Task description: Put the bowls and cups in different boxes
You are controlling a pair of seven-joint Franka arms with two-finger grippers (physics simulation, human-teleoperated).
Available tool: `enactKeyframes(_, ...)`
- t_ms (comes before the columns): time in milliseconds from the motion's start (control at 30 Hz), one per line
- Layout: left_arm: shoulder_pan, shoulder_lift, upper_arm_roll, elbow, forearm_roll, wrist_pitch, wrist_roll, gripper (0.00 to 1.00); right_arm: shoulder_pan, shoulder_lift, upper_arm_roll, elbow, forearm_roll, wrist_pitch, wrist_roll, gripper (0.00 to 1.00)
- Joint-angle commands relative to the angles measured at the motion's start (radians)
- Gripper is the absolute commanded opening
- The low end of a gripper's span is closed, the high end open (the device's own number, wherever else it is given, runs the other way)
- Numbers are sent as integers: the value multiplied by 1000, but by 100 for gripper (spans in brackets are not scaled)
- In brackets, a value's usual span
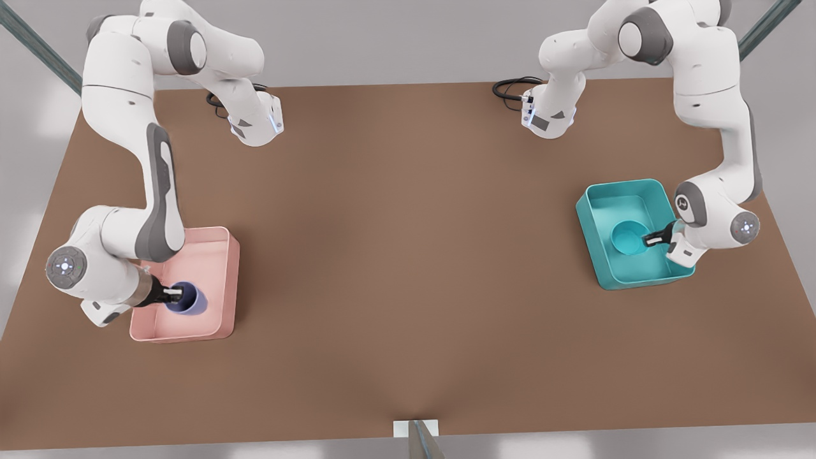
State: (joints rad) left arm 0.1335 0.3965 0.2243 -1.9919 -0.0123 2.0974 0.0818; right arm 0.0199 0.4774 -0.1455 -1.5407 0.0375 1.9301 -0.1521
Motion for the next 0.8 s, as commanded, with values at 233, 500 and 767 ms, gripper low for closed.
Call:
enactKeyframes(233,-121,-171,-316,622,103,-743,-139,100,-69,202,-2,-6,4,178,-337,21)
enactKeyframes(500,-127,-176,-349,645,98,-740,-143,100,-72,219,6,-7,15,185,-343,100)
enactKeyframes(767,-120,-174,-349,653,63,-743,-142,100,-70,132,7,-6,16,43,-369,100)
